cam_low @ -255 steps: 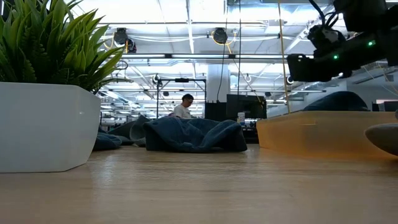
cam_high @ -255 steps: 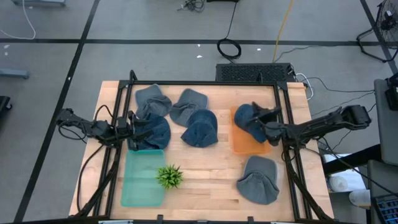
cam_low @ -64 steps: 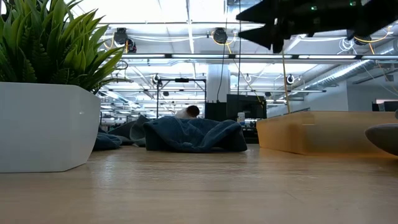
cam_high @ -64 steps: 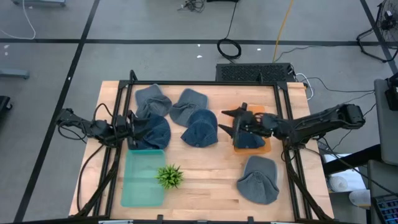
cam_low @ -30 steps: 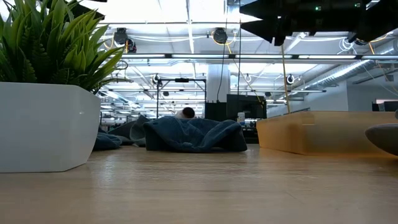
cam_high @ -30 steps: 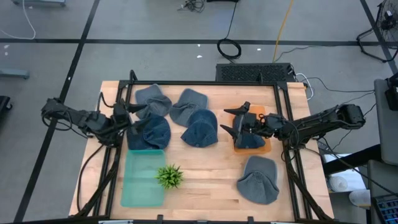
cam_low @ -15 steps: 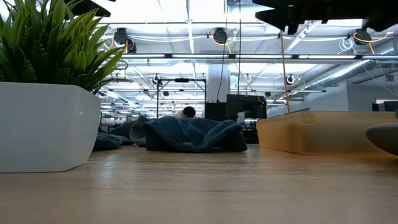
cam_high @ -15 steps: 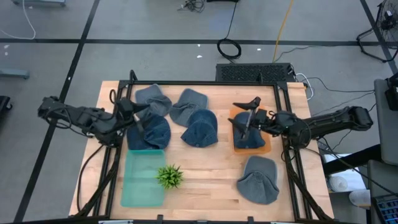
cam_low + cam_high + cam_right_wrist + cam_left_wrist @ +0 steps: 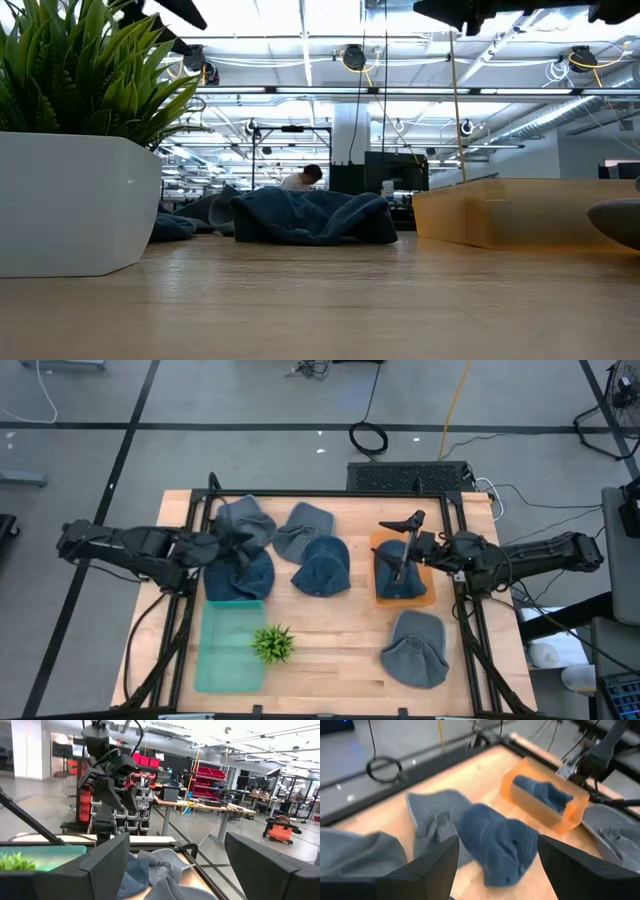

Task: Pick & Place hat
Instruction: Put the right blue cap into the orange bin

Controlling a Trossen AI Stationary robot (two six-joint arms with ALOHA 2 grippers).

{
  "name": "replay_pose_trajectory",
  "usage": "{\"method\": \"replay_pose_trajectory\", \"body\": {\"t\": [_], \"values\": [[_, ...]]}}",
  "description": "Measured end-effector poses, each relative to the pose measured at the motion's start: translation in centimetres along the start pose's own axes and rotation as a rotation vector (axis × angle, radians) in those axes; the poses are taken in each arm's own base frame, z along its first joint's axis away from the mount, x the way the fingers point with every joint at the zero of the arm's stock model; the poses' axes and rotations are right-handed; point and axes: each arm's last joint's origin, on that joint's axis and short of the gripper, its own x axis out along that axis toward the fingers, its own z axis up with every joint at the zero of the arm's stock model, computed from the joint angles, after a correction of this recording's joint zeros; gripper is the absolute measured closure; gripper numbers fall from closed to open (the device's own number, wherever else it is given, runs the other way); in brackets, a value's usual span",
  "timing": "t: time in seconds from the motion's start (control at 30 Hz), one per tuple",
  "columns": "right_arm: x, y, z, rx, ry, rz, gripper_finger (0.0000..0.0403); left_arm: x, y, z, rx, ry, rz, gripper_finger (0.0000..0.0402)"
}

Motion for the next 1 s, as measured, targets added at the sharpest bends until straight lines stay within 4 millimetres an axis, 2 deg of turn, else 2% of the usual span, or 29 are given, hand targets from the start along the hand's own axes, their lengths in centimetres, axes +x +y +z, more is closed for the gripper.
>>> {"method": "replay_pose_trajectory", "body": {"t": [0.3,0.47,0.67,0.83,1.0], "values": [[0.4,-0.3,2.1,-0.021,0.056,0.004,0.009,3.8,-0.4,1.2,-0.009,0.225,0.072,0.0164],[0.5,-0.6,3.7,-0.002,0.058,0.004,0.009,6.1,-0.2,1.8,-0.044,0.361,0.092,0.0153],[0.4,-0.8,4.7,-0.014,0.036,0.001,0.009,8.8,-0.2,2.1,-0.152,0.466,0.066,0.0129],[-0.1,-1.0,4.9,-0.017,0.04,0.004,0.009,11.3,-0.3,1.2,-0.222,0.608,0.007,0.0117],[-0.5,-1.2,5.0,-0.018,0.04,0.006,0.009,13.7,-0.6,-0.6,-0.232,0.723,0.046,0.0119]]}}
